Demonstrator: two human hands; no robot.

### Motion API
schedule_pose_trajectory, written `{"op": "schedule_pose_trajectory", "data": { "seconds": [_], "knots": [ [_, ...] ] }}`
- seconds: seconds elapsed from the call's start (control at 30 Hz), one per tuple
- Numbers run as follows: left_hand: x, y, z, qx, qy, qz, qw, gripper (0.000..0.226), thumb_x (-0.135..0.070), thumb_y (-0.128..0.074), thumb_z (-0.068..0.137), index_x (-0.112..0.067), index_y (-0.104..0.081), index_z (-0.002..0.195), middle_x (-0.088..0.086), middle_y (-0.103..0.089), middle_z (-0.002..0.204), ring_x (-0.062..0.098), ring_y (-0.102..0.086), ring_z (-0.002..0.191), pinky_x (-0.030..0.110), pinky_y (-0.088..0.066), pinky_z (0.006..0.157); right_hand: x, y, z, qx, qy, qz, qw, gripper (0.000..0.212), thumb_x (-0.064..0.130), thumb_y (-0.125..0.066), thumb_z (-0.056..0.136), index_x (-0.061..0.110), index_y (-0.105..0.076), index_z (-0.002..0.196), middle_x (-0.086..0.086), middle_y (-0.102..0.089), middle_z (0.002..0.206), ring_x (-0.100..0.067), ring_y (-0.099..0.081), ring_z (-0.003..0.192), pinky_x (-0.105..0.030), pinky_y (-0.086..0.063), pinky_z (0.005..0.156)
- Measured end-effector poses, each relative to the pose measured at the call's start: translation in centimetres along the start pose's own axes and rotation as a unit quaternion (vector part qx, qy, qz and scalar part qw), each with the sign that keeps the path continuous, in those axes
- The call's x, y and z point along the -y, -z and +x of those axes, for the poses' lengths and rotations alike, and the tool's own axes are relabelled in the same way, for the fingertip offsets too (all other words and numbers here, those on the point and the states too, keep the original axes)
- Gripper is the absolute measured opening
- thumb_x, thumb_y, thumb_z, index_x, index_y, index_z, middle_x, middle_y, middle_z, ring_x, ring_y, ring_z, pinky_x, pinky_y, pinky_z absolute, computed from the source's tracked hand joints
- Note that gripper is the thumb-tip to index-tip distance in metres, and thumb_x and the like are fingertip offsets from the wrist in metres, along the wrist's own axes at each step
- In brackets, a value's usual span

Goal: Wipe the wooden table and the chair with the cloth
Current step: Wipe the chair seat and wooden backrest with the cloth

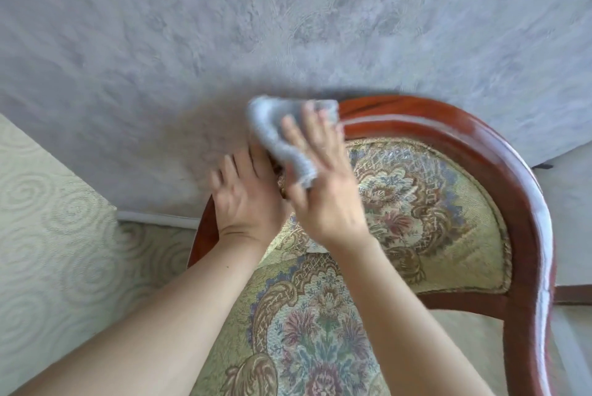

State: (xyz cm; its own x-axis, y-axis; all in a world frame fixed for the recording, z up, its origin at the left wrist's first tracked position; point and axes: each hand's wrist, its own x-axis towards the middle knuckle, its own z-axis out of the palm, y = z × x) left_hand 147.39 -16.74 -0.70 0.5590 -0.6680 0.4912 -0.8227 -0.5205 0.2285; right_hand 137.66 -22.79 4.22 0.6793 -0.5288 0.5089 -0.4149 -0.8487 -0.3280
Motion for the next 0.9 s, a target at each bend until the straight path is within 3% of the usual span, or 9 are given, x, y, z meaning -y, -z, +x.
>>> {"op": "schedule_pose_trajectory", "data": {
  "seconds": [0.07, 0.2, 0.27, 0.37, 0.5, 0.7, 0.77, 0.9],
  "knots": [
    [0.2, -0.2, -0.1, -0.015, -0.009, -0.019, 1.0, 0.03, -0.019, -0.066, 0.084, 0.0, -0.065, 0.108, 0.022, -0.058, 0.089, 0.037, -0.057, 0.079, 0.043, -0.039, 0.068, 0.6, -1.6, -0.3, 0.036, -0.004, -0.01, 0.999, 0.054, 0.031, -0.038, 0.099, 0.007, -0.046, 0.146, -0.018, -0.03, 0.159, -0.033, -0.015, 0.151, -0.047, -0.009, 0.125],
    [0.1, -0.1, -0.1, -0.019, -0.01, -0.027, 0.999, 0.032, -0.022, -0.061, 0.084, 0.001, -0.063, 0.106, 0.022, -0.058, 0.09, 0.038, -0.056, 0.079, 0.044, -0.041, 0.067, -0.8, -1.4, -0.4, 0.048, 0.034, -0.127, 0.99, 0.06, 0.03, -0.054, 0.094, 0.011, -0.043, 0.149, -0.015, -0.033, 0.159, -0.033, -0.023, 0.151, -0.048, -0.019, 0.123],
    [0.0, 0.1, 0.1, -0.011, -0.007, -0.03, 0.999, 0.055, -0.042, -0.055, 0.084, 0.003, -0.058, 0.115, 0.021, -0.059, 0.097, 0.037, -0.055, 0.081, 0.045, -0.042, 0.068, -1.6, -0.7, 0.0, 0.047, 0.035, -0.175, 0.983, 0.068, 0.025, -0.062, 0.088, 0.012, -0.04, 0.151, -0.014, -0.032, 0.16, -0.032, -0.024, 0.15, -0.047, -0.019, 0.123],
    [0.2, 0.2, 0.2, 0.036, 0.009, -0.004, 0.999, 0.118, -0.08, -0.062, 0.066, 0.003, -0.035, 0.147, 0.018, -0.057, 0.12, 0.034, -0.052, 0.091, 0.045, -0.038, 0.075, -3.3, 1.3, 1.0, 0.013, -0.011, -0.205, 0.979, 0.058, 0.028, -0.044, 0.097, 0.008, -0.038, 0.152, -0.018, -0.031, 0.159, -0.036, -0.025, 0.149, -0.049, -0.017, 0.124],
    [0.3, -0.1, 0.1, 0.046, 0.004, -0.015, 0.999, 0.133, -0.085, -0.066, 0.059, 0.001, -0.027, 0.153, 0.017, -0.054, 0.122, 0.034, -0.051, 0.092, 0.046, -0.043, 0.075, -7.3, 4.6, 1.1, -0.028, -0.077, -0.24, 0.967, 0.051, 0.027, -0.035, 0.105, 0.008, -0.035, 0.153, -0.019, -0.03, 0.16, -0.037, -0.023, 0.15, -0.046, -0.013, 0.125],
    [0.6, -0.5, -0.1, 0.038, -0.004, -0.007, 0.999, 0.133, -0.086, -0.064, 0.061, 0.0, -0.024, 0.154, 0.017, -0.051, 0.123, 0.035, -0.05, 0.092, 0.047, -0.043, 0.074, -13.0, 10.3, -3.4, -0.107, -0.268, -0.228, 0.93, 0.055, 0.032, -0.026, 0.105, 0.006, -0.034, 0.153, -0.018, -0.03, 0.16, -0.034, -0.021, 0.151, -0.042, -0.011, 0.125],
    [0.6, -0.8, -0.1, 0.037, -0.001, 0.002, 0.999, 0.132, -0.087, -0.062, 0.061, -0.001, -0.024, 0.154, 0.017, -0.05, 0.123, 0.034, -0.049, 0.091, 0.046, -0.042, 0.073, -14.4, 12.4, -5.7, -0.142, -0.359, -0.196, 0.901, 0.064, 0.04, -0.018, 0.101, 0.003, -0.034, 0.151, -0.016, -0.034, 0.159, -0.031, -0.024, 0.149, -0.042, -0.011, 0.125],
    [0.7, -1.1, -0.1, 0.035, 0.012, -0.001, 0.999, 0.131, -0.087, -0.063, 0.061, -0.005, -0.023, 0.154, 0.016, -0.048, 0.125, 0.034, -0.046, 0.094, 0.048, -0.04, 0.075, -14.6, 13.8, -10.0, -0.201, -0.476, -0.156, 0.842, 0.058, 0.036, -0.023, 0.105, 0.005, -0.029, 0.153, -0.013, -0.031, 0.16, -0.027, -0.022, 0.15, -0.04, -0.012, 0.125]
  ]
}}
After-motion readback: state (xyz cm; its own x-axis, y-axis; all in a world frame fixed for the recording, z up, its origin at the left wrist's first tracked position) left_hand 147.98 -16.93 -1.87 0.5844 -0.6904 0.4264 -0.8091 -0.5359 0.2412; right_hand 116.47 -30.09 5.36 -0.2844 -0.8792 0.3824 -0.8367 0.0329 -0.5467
